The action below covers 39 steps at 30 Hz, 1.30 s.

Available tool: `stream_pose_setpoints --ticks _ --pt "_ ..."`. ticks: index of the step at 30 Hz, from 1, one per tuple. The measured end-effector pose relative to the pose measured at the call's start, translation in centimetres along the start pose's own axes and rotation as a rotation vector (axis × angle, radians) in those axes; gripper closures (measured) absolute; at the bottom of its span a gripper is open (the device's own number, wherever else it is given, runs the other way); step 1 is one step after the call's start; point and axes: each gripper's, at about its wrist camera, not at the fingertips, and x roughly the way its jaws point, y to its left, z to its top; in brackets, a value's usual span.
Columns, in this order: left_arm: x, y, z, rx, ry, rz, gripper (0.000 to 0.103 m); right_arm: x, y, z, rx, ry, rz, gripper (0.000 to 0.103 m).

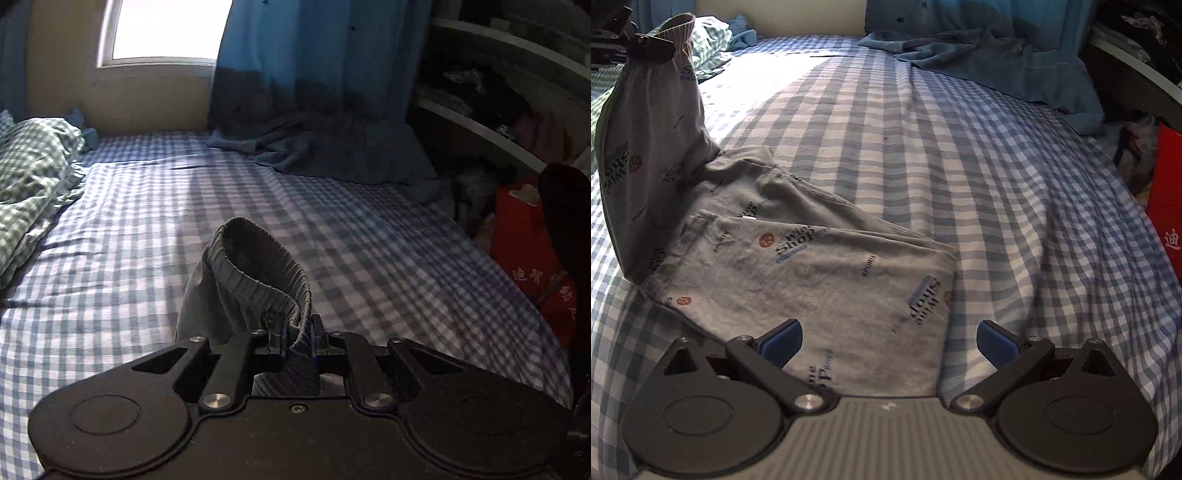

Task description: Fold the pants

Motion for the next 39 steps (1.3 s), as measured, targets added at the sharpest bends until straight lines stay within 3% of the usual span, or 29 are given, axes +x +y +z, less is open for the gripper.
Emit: stream_pose_setpoints --ticks 3,8,12,16,18,21,23,26,29,34,39 --pt "1.7 -4.5 -1.0 0.056 0.045 -0.085 0.092 -0.5 -2.8 -1.0 0.036 -0.004 -0.027 0.000" --pt "5.0 -9.8 -4.0 0.091 0.139 -0.165 0.092 -0.6 -7.6 -3.2 0.115 0.017 -0.087 0.000" --pt "7.7 -13.2 -6.6 0.120 0.208 -0.206 0.092 -0.8 -10.6 -4.9 0.158 0.038 -0.125 0.000" --pt "11.4 -16.1 -9.0 0.201 0.303 -0.196 0.088 -0.8 -12.7 -6.3 0.191 0.063 -0.142 0.000" --pt "13.0 -16.4 -10.2 0.193 0.365 -0.206 0.081 -0.8 -13.2 -6.5 0.199 0.064 -0.144 0.000" --pt "13.5 -15.9 -11.0 0.145 0.408 -0.220 0.063 -0.7 -13.6 -6.4 0.194 0.055 -0.138 0.000" --pt "12.7 -15.0 -11.1 0.112 0.396 -0.209 0.039 -0.5 -13.5 -6.1 0.183 0.050 -0.126 0.000" --pt "11.1 -12.9 -10.9 0.050 0.359 -0.150 0.024 0.1 -12.8 -5.2 0.175 0.042 -0.092 0.000" --pt "10.3 -9.1 -10.5 -0.038 0.340 -0.020 0.007 0.6 -11.2 -3.5 0.174 0.014 -0.034 0.000" --pt "10.6 -1.4 -10.3 -0.251 0.365 0.242 0.001 2.6 -7.5 -0.4 0.198 0.027 0.112 0.000" --pt "11.6 2.9 -11.7 -0.294 0.432 0.339 0.001 5.5 -5.5 -0.1 0.195 0.188 0.065 0.000"
